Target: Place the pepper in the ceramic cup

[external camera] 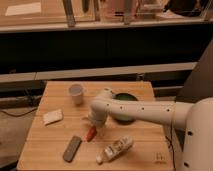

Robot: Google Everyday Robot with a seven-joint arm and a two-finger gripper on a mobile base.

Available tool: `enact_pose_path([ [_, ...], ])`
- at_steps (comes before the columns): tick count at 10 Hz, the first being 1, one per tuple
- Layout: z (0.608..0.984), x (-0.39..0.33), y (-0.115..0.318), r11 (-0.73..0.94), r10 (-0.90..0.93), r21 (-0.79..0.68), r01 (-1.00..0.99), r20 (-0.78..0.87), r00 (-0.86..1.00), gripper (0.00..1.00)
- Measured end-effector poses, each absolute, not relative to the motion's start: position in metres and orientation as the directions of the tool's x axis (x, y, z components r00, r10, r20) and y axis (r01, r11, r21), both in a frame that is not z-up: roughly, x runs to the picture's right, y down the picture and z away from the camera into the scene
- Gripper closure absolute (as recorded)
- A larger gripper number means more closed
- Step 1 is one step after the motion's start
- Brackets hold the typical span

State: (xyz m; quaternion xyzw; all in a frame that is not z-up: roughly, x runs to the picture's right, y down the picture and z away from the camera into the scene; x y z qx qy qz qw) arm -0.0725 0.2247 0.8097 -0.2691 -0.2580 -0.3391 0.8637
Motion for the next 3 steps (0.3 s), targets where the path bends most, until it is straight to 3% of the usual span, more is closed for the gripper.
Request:
enact_pose_path([
  [3,0.815,-0.078,0.2301,0.624,-0.436,-0.296,0.723,0.636,0.637,0.2],
])
